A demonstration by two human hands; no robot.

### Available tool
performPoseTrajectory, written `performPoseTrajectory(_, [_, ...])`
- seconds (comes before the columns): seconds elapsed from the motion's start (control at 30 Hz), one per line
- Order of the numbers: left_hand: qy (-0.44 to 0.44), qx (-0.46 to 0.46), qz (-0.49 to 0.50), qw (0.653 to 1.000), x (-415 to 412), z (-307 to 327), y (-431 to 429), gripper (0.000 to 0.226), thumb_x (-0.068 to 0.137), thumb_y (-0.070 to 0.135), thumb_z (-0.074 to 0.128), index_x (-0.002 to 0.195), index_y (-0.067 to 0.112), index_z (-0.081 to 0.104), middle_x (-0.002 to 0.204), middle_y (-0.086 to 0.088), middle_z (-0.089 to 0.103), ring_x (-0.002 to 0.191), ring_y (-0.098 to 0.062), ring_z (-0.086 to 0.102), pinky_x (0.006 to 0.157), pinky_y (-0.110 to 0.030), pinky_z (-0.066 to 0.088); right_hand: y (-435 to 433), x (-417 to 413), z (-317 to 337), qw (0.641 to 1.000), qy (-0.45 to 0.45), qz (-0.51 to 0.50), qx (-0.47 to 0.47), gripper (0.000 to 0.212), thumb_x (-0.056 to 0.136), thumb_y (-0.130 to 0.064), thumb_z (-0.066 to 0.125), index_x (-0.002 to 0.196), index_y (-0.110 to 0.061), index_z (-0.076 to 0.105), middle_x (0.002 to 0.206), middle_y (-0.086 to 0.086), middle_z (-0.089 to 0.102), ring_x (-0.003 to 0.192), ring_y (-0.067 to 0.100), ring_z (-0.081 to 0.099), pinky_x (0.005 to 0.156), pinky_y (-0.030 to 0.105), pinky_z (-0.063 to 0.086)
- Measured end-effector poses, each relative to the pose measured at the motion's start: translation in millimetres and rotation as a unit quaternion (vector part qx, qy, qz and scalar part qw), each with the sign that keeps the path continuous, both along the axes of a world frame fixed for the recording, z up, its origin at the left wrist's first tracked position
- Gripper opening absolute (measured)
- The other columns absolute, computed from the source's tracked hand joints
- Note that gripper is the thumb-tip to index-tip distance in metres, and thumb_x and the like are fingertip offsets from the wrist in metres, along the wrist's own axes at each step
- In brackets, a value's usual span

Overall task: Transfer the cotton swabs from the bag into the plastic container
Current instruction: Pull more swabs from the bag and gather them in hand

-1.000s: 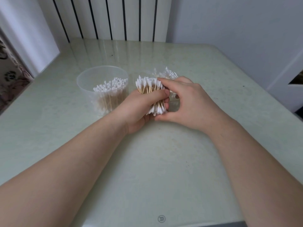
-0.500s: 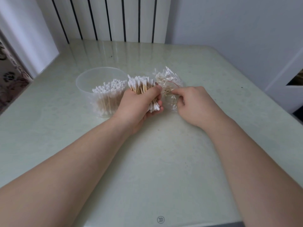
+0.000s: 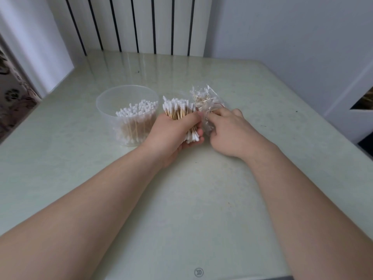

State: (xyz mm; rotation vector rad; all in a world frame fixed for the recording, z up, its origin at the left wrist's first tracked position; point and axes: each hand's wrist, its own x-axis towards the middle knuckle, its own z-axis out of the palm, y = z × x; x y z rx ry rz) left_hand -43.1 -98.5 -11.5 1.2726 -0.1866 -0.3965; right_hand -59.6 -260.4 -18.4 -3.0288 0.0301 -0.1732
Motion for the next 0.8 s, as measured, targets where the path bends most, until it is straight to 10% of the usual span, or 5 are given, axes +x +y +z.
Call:
performPoseTrajectory(0.47, [-0.007,0.011,-0.001,1.0,-1,1,0,0.011,0.092,0.0,0.066,0.085,0.008,0.069,0.084,-0.018,0.067,0.059,-0.021,0.06,0.066,-0.036,0.057,-3,0,2,0.999,-0.014,0.017,0.027,0.057,0.086,-0.02,0.048,0.142,-0.033,0.047,0.147,-0.001,0.045,0.129,0.033,0.042,0.107,0.037,0.04])
performPoseTrajectory(0.8, [-0.001,0.034,0.034,0.999,1,-1,-2,0.007,0.09,0.001,0.069,0.089,0.008,0.069,0.072,-0.006,0.069,0.06,-0.02,0.067,0.07,-0.038,0.059,-10,-8,10,0.992,-0.105,0.032,0.058,0.019,0.09,-0.021,0.063,0.106,-0.026,0.072,0.081,-0.006,0.057,0.089,0.023,0.062,0.074,0.027,0.043])
